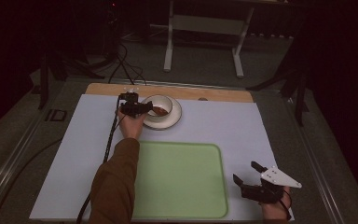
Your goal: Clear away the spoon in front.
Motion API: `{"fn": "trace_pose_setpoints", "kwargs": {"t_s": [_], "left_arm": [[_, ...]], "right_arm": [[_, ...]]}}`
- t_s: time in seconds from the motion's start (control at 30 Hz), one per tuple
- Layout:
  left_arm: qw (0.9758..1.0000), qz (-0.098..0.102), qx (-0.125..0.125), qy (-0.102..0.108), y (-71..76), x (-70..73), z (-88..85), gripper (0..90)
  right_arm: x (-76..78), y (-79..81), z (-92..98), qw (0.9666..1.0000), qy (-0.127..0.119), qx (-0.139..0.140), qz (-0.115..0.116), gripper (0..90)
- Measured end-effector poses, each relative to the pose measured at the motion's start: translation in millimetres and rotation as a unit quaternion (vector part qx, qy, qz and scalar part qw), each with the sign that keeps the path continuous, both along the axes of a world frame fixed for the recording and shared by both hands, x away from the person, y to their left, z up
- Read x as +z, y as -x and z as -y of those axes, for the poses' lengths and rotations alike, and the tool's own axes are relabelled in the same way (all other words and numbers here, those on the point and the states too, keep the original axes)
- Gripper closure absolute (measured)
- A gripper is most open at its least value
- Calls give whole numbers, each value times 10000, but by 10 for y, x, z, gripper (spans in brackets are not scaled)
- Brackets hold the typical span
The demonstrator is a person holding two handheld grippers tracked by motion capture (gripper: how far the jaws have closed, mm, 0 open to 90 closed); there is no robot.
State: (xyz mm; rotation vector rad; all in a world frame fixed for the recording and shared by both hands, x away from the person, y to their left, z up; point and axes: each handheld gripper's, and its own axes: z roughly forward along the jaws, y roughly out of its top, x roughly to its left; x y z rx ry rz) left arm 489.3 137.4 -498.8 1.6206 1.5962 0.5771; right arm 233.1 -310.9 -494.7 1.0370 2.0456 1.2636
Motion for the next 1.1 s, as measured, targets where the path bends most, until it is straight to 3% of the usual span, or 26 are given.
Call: {"fn": "trace_pose_setpoints", "kwargs": {"t_s": [0.07,0.3,0.67,0.77,0.87,1.1], "left_arm": [[9999,-64,-52,68,-7,-9,18,270],[9998,-128,-172,-46,40,-2,56,437],[9997,48,-204,-93,137,187,-22,657],[9997,86,-226,-4,159,228,-35,709],[9996,171,-242,-24,183,273,-21,742],[9984,418,-342,149,238,382,-26,756]], "right_arm": [[0,4,-1,10000,8,-1,-3,139],[1,14,-11,10000,65,14,5,139],[-4,16,-19,9999,109,23,-12,139],[-5,15,-22,9999,113,23,-17,139],[-6,14,-23,9999,125,10,-20,139],[-7,13,-27,9999,138,20,-29,139]]}}
